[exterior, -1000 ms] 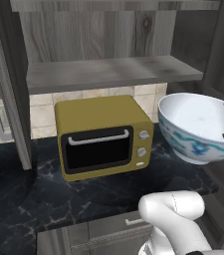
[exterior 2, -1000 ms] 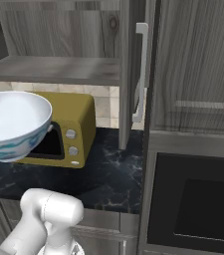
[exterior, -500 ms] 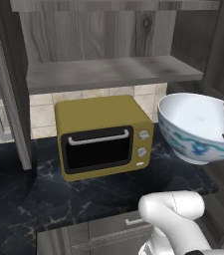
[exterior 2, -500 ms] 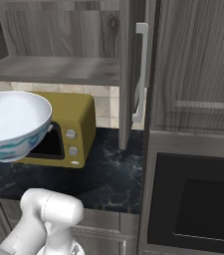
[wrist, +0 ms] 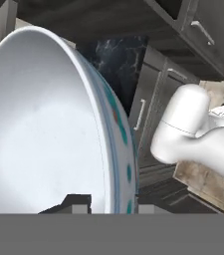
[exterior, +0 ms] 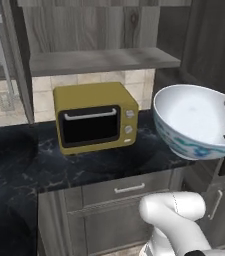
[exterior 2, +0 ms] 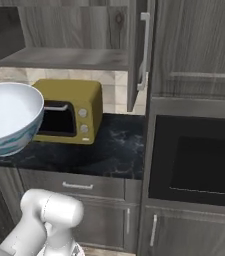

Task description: Move the bowls from the cabinet to the plates on the dining table.

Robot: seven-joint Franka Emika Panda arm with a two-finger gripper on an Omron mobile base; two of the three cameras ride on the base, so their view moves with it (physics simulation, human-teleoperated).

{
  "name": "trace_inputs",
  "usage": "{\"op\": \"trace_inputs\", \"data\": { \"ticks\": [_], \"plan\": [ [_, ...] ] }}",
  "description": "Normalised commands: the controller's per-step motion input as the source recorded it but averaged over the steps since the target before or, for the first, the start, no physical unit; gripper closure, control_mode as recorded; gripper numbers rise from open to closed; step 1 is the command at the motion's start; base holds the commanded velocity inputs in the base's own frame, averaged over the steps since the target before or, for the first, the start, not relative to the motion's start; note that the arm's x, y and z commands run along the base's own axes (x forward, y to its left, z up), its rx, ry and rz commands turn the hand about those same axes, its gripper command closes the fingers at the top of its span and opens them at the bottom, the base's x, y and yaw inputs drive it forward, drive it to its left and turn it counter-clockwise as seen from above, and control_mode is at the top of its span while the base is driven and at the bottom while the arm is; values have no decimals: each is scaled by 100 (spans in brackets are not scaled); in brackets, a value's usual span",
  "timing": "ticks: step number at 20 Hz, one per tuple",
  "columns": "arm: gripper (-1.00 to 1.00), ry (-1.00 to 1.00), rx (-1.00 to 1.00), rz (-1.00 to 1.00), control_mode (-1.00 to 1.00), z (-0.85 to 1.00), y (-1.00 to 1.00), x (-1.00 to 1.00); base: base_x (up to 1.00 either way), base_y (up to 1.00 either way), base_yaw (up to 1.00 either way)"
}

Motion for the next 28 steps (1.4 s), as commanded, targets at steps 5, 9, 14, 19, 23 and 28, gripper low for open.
{"op": "trace_inputs", "data": {
  "ticks": [5, 9, 14, 19, 23, 28],
  "plan": [
    [100, 0, 0, 0, 100, 0, 0, 0, -85, 0, 0],
    [100, 0, 0, 0, 100, 0, 0, 0, -70, 0, 0],
    [100, 0, 0, 0, 100, 0, 0, 0, -87, 0, -8],
    [100, 0, 0, 0, 100, 0, 0, 0, -70, -14, -29],
    [100, 0, 0, 0, 100, 0, 0, 0, -42, -36, -44],
    [100, 0, 0, 0, 100, 0, 0, 0, -30, -54, -51]
  ]
}}
